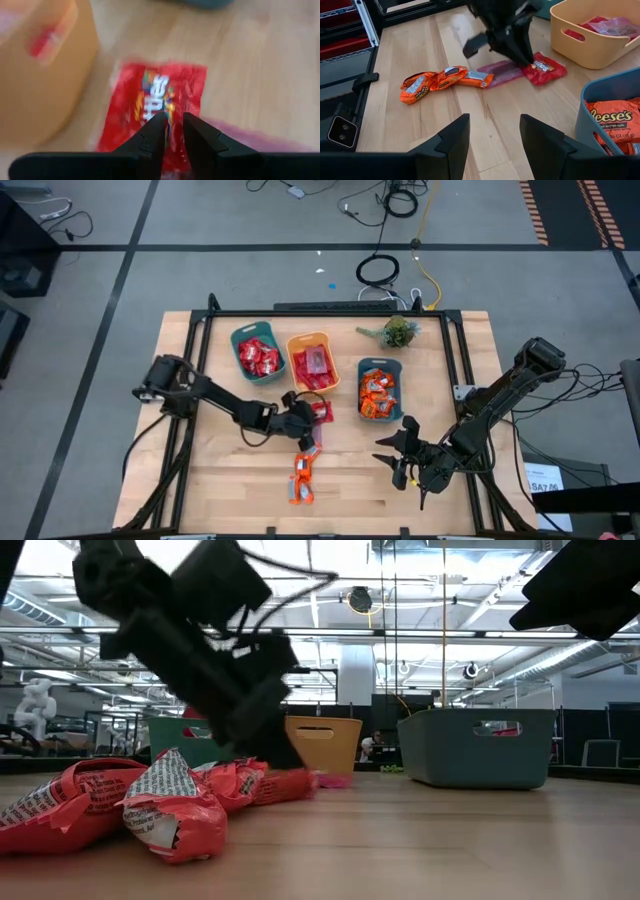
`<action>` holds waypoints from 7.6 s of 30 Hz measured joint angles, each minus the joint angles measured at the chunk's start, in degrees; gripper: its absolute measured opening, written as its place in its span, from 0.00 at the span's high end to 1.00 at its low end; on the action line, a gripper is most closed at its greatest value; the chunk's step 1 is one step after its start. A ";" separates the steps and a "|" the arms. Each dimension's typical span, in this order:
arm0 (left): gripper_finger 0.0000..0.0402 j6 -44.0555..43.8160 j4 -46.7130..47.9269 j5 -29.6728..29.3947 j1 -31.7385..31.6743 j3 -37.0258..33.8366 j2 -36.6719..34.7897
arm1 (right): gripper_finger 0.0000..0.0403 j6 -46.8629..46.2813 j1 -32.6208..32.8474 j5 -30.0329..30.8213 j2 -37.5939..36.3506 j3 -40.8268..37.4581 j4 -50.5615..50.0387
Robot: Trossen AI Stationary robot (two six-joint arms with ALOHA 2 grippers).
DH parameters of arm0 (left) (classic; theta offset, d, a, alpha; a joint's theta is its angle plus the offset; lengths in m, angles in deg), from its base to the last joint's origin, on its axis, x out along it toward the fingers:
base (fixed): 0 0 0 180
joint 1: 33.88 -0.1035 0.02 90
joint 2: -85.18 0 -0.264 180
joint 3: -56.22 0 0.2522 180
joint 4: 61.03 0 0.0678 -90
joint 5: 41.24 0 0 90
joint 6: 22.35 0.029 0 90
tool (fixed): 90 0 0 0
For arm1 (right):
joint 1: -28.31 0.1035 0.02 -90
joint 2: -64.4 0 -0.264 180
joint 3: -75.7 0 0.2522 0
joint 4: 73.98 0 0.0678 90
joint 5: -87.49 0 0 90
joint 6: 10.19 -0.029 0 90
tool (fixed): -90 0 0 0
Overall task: Sort candy
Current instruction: Put the red pack of candy into the light blue bin, then put the pink wrapper gummy into the yellow bin
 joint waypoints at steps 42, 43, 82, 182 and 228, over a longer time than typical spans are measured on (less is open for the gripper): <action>1.00 0.71 14.11 1.69 2.90 7.19 -17.15 | 0.59 -0.03 0.02 -0.18 0.04 0.07 0.10; 1.00 1.31 14.24 1.48 2.88 7.21 -18.32 | 0.59 -0.10 0.02 -0.15 0.02 0.07 0.11; 1.00 -4.35 30.39 2.64 -27.70 -23.54 -60.85 | 0.59 -0.21 0.07 -0.15 0.02 0.04 0.35; 0.64 -12.30 27.08 6.84 -18.28 -23.45 -60.79 | 0.59 -0.21 0.07 -0.17 0.02 0.02 0.83; 0.66 2.14 4.71 -2.32 7.41 7.15 0.82 | 0.59 -0.16 0.07 -0.17 0.00 0.02 1.34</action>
